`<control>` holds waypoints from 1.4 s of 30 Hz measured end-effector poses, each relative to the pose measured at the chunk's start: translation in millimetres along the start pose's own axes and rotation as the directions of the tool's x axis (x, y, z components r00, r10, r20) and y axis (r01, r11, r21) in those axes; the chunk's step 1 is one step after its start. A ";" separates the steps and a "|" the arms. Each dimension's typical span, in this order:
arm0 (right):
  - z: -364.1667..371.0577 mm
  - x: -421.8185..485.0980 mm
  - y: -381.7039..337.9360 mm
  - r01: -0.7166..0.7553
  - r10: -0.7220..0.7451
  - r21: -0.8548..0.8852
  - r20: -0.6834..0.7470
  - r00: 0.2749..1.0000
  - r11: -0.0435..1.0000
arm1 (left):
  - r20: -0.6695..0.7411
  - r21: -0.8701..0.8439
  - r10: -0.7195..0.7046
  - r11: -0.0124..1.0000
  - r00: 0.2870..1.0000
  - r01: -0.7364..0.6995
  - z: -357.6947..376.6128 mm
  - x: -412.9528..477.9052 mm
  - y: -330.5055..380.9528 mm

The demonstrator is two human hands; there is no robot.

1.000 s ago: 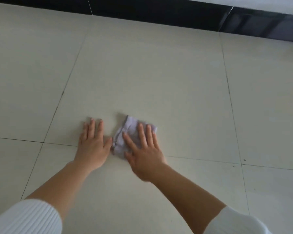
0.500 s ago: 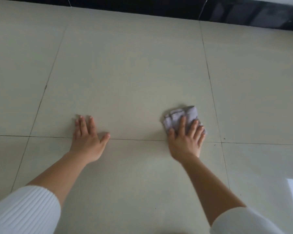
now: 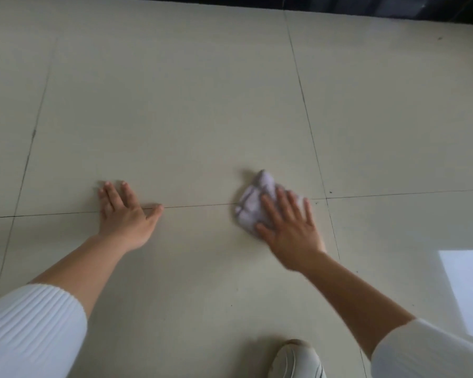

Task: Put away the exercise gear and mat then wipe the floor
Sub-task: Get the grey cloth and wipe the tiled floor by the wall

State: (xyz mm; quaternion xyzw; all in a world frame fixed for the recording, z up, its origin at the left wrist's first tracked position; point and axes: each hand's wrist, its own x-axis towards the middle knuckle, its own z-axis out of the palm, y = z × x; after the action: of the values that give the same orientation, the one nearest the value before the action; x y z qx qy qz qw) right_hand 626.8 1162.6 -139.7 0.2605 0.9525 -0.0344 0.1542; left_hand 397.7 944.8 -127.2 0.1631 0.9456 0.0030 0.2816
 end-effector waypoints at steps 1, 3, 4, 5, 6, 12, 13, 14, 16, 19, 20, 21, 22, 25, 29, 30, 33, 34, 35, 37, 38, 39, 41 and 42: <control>-2.9 0.0 18.6 -0.117 0.116 0.012 0.038 0.992 0.993 | -0.004 -0.004 0.001 1.000 1.000 -0.001 1.3 -1.6 0.9; -11.2 -2.3 43.6 -0.346 0.334 0.098 0.119 0.935 0.933 | -0.010 -0.008 0.004 1.000 1.000 -0.004 2.9 -3.3 2.2; -12.6 -4.5 46.2 -0.431 0.413 0.152 0.139 0.900 0.889 | -0.013 -0.010 0.006 1.000 1.000 -0.006 3.5 -3.8 2.4; -11.8 -5.7 41.5 -0.487 0.466 0.202 0.145 0.873 0.849 | -0.016 -0.013 0.007 1.000 1.000 -0.007 3.9 -4.0 2.3; -10.7 -7.5 31.3 -0.511 0.491 0.243 0.142 0.860 0.825 | -0.020 -0.016 0.005 1.000 1.000 -0.005 4.4 -4.3 2.1; -2.9 -48.1 -51.0 -0.135 0.105 0.234 0.138 0.985 0.963 | -0.028 0.008 0.006 1.000 1.000 -0.006 6.1 -3.4 2.9; -0.2 -57.6 -62.7 -0.045 0.022 0.211 0.113 0.993 0.976 | -0.033 0.012 0.005 1.000 0.999 -0.004 6.6 -3.8 3.0; 4.2 -66.2 -73.5 0.040 -0.053 0.182 0.066 0.996 0.983 | -0.038 0.013 0.005 1.000 0.999 -0.005 6.9 -4.0 3.4; 13.7 -79.6 -93.9 0.216 -0.221 0.149 0.019 0.975 0.965 | -0.051 0.012 0.009 1.000 0.999 -0.008 7.4 -3.9 4.1; 24.9 -92.4 -116.9 0.457 -0.464 0.111 0.052 0.884 0.883 | -0.043 0.003 0.003 1.000 0.999 -0.003 5.9 -3.1 5.1; 26.2 -92.3 -118.7 0.525 -0.532 0.102 0.057 0.845 0.845 | -0.036 -0.001 -0.002 1.000 0.999 0.002 5.0 -2.8 5.3; 28.0 -89.1 -116.5 0.578 -0.584 0.089 0.056 0.810 0.811 | -0.029 -0.003 -0.009 1.000 1.000 0.008 3.8 -2.1 6.0; 29.5 -83.0 -111.0 0.610 -0.613 0.062 0.040 0.789 0.790 | -0.020 -0.001 -0.017 1.000 1.000 0.017 2.5 -1.0 6.9; 24.7 -52.9 -77.7 0.459 -0.462 0.095 0.012 0.887 0.883 | 0.012 0.001 -0.042 0.999 0.999 0.042 -2.7 -0.9 9.6; -2.1 -3.8 -9.4 -0.057 0.057 0.111 0.004 0.998 0.992 | -0.018 0.031 -0.020 0.999 1.000 0.020 -2.5 -3.9 7.5; -7.4 7.6 3.4 -0.187 0.183 0.128 0.044 0.982 0.974 | -0.025 0.039 -0.012 0.999 1.000 0.013 -1.8 -4.4 6.7; -19.8 34.6 2.1 -0.431 0.415 0.255 0.117 0.902 0.865 | -0.036 0.068 -0.003 0.998 0.999 0.006 -0.4 -4.3 4.8; -20.4 39.8 -11.8 -0.455 0.437 0.295 0.129 0.890 0.840 | -0.046 0.087 0.002 0.996 0.999 0.002 -1.0 -4.1 4.7; -15.9 41.5 -29.9 -0.435 0.424 0.315 0.104 0.900 0.844 | -0.060 0.109 0.009 0.994 0.998 -0.002 -1.9 -3.6 4.6; -5.1 35.3 -71.0 -0.259 0.283 0.301 -0.035 0.959 0.918 | -0.082 0.149 0.021 0.989 0.996 -0.009 -5.6 -2.9 5.0; -0.7 27.6 -91.2 -0.147 0.178 0.271 -0.097 0.979 0.951 | -0.092 0.162 0.025 0.987 0.995 -0.010 -6.8 -2.5 4.5; 2.0 16.8 -109.8 -0.035 0.067 0.242 -0.125 0.990 0.970 | -0.110 0.166 0.032 0.986 0.993 -0.013 -7.2 -1.8 3.6; 5.1 -4.5 -136.5 0.185 -0.172 0.186 -0.086 0.981 0.965 | -0.166 0.143 0.048 0.989 0.985 -0.024 -4.5 -1.9 0.3; 3.5 -10.8 -141.6 0.289 -0.284 0.157 -0.052 0.957 0.945 | -0.193 0.126 0.057 0.992 0.980 -0.033 -2.2 -2.8 -1.1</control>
State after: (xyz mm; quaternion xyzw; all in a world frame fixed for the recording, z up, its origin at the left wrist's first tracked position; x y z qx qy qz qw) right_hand 564.8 1034.8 -141.8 0.1316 0.9763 -0.1302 0.1123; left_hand 398.3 943.1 -124.0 0.2002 0.9632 -0.0323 0.1766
